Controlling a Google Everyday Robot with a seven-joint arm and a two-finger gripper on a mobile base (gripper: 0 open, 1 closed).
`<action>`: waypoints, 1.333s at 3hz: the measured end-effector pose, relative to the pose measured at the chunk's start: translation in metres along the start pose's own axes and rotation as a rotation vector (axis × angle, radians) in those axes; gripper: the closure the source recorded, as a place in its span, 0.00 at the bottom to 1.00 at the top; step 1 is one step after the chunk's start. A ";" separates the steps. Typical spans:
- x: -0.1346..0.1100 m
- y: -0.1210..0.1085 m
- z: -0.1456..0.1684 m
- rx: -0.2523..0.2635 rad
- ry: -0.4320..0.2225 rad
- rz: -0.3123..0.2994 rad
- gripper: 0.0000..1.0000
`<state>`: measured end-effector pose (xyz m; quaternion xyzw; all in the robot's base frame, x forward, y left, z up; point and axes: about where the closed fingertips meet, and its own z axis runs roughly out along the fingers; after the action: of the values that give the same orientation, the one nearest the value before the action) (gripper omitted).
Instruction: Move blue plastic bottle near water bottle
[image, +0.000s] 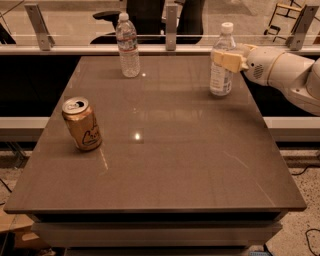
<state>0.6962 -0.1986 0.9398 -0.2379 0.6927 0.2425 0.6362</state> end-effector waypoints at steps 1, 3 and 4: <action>-0.004 -0.001 -0.006 0.010 -0.004 -0.007 1.00; -0.035 0.006 -0.017 -0.031 0.032 -0.065 1.00; -0.057 0.016 -0.013 -0.088 0.070 -0.111 1.00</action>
Offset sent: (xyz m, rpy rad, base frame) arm -0.0186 -0.0195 0.0296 -0.0472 -0.0290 -0.0024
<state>0.6809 -0.1932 0.9980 -0.3121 0.6889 0.2284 0.6131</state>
